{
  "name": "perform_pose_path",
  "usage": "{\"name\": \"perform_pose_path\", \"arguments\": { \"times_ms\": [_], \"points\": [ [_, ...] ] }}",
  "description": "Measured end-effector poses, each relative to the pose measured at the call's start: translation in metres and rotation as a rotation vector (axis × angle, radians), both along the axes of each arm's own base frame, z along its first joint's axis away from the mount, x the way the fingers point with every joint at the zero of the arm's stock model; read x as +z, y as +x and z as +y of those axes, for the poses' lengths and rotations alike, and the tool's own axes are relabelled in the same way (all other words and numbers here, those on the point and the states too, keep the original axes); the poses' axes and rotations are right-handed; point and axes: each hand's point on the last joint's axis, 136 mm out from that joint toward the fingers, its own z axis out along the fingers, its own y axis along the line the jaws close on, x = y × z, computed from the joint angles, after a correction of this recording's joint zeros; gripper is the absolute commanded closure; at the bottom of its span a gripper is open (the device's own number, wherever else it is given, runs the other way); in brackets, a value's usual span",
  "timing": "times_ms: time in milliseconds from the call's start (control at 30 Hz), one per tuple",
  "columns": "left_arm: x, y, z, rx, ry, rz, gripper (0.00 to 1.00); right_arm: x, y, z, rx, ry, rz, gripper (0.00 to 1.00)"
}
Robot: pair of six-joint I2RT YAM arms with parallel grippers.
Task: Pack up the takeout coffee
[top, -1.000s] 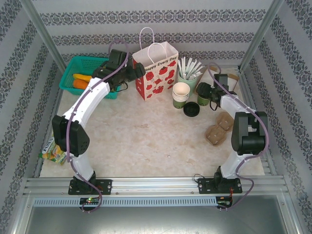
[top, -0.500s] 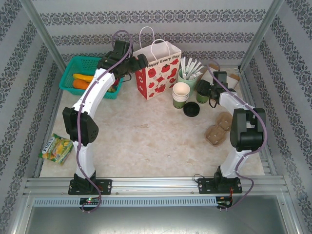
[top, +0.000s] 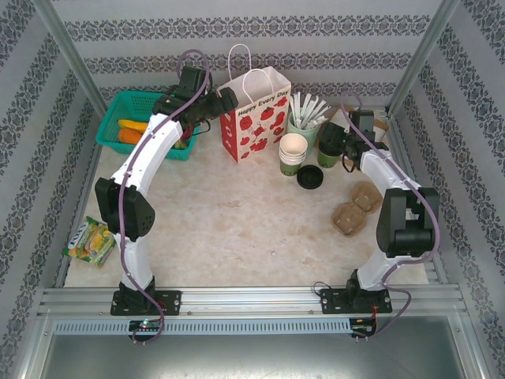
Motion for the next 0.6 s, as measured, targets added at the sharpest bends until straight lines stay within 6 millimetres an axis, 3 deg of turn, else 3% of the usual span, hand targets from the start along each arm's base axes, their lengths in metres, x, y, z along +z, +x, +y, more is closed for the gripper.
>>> {"name": "perform_pose_path", "arguments": {
  "times_ms": [200, 333, 467, 600],
  "points": [
    [0.016, 0.013, -0.001, 0.034, -0.030, -0.033, 0.03, 0.022, -0.035, -0.010, -0.050, -0.037, -0.004, 0.02],
    [0.018, 0.031, -0.007, 0.046, -0.045, -0.031, 0.19, 0.043, -0.067, -0.013, -0.065, -0.048, -0.037, 0.02],
    [-0.002, 0.039, -0.010, 0.047, -0.031, 0.013, 0.30, 0.048, -0.099, -0.016, -0.078, -0.059, -0.035, 0.02],
    [-0.022, 0.038, -0.010, 0.044, -0.011, 0.066, 0.56, 0.051, -0.127, -0.022, -0.105, -0.086, -0.019, 0.02]
  ]
}}
